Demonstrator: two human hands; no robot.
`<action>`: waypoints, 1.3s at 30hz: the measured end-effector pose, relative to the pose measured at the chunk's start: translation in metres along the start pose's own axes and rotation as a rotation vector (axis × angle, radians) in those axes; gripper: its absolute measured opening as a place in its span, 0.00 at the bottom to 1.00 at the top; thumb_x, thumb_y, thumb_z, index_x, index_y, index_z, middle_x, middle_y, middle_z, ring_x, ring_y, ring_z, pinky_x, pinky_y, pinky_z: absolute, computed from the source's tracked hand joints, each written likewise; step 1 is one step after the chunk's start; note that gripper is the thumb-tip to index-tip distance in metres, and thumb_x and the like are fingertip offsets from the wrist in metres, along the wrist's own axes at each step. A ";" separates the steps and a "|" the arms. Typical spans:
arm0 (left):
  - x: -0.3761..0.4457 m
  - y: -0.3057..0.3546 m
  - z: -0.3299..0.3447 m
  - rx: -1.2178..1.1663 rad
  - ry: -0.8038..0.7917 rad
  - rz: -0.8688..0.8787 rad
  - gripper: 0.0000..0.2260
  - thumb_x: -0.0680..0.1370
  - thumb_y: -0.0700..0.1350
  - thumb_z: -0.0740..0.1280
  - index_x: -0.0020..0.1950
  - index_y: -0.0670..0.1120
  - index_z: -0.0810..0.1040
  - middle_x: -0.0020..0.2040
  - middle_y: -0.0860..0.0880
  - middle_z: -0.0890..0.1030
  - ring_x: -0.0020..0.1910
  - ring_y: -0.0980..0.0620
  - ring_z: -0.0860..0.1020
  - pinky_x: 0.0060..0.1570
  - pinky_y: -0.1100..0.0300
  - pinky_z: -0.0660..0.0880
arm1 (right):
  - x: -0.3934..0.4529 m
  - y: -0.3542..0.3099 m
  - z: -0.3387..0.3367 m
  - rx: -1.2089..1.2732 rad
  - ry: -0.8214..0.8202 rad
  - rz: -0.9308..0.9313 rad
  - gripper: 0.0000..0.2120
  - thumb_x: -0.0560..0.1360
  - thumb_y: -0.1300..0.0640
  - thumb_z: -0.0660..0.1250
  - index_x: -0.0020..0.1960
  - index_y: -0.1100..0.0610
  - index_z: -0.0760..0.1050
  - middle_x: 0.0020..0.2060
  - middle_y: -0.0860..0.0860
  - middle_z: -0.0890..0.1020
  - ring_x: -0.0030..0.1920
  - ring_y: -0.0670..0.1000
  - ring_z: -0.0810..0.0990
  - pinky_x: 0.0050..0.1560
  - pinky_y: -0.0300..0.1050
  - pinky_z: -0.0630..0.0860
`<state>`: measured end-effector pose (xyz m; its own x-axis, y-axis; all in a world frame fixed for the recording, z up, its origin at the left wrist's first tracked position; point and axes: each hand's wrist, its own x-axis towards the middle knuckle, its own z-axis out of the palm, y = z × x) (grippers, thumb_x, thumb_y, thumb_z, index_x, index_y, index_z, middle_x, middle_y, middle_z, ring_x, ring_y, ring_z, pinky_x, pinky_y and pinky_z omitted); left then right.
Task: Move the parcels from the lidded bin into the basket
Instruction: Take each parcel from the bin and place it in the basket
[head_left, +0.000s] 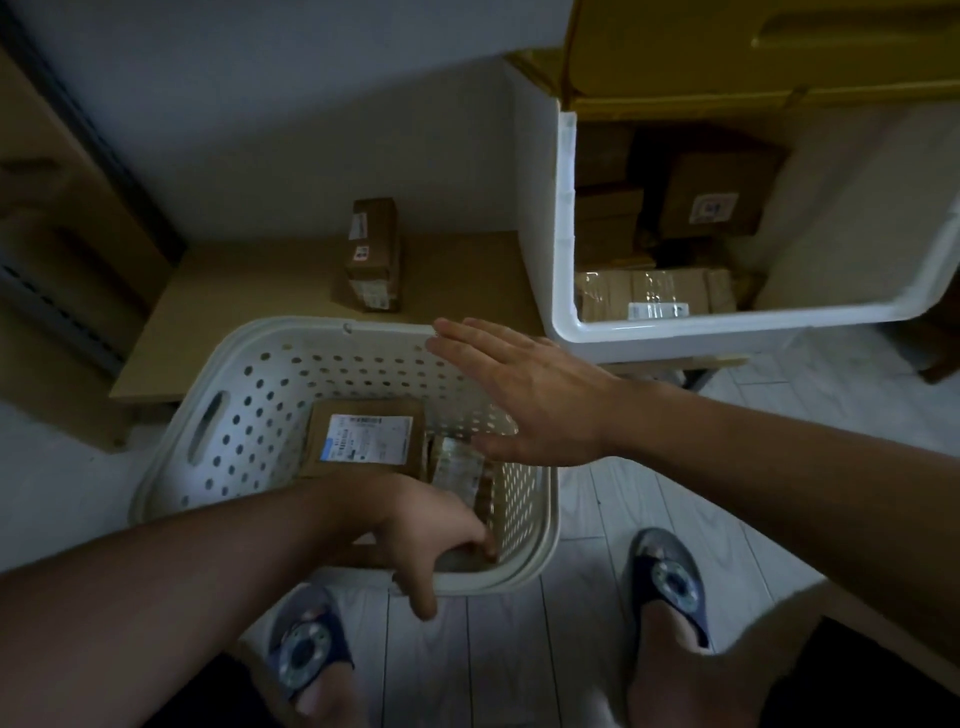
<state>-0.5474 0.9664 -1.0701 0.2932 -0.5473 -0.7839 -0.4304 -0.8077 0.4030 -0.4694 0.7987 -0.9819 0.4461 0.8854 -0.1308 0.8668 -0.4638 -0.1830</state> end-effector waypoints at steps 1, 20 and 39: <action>0.001 0.001 -0.006 0.005 0.026 0.019 0.42 0.66 0.57 0.79 0.76 0.50 0.66 0.65 0.47 0.77 0.61 0.48 0.77 0.61 0.49 0.78 | -0.003 0.000 0.000 -0.004 -0.002 0.003 0.47 0.77 0.40 0.68 0.83 0.50 0.41 0.83 0.48 0.43 0.82 0.51 0.45 0.78 0.61 0.58; -0.042 0.023 -0.095 -0.193 0.762 0.077 0.17 0.78 0.59 0.69 0.66 0.58 0.75 0.58 0.62 0.79 0.55 0.65 0.77 0.57 0.60 0.76 | -0.038 0.027 -0.030 0.033 0.216 0.109 0.42 0.77 0.44 0.70 0.83 0.51 0.51 0.82 0.49 0.56 0.80 0.50 0.57 0.72 0.42 0.58; -0.029 0.090 -0.186 -0.346 1.277 0.056 0.26 0.80 0.48 0.68 0.77 0.50 0.66 0.70 0.50 0.72 0.66 0.53 0.73 0.65 0.58 0.73 | -0.047 0.143 -0.068 0.211 0.247 0.613 0.32 0.75 0.46 0.73 0.75 0.50 0.66 0.69 0.52 0.72 0.67 0.55 0.73 0.67 0.54 0.73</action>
<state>-0.4363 0.8690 -0.9230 0.9566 -0.2479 0.1532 -0.2851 -0.6870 0.6684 -0.3512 0.6923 -0.9357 0.9007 0.4315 -0.0500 0.3917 -0.8566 -0.3358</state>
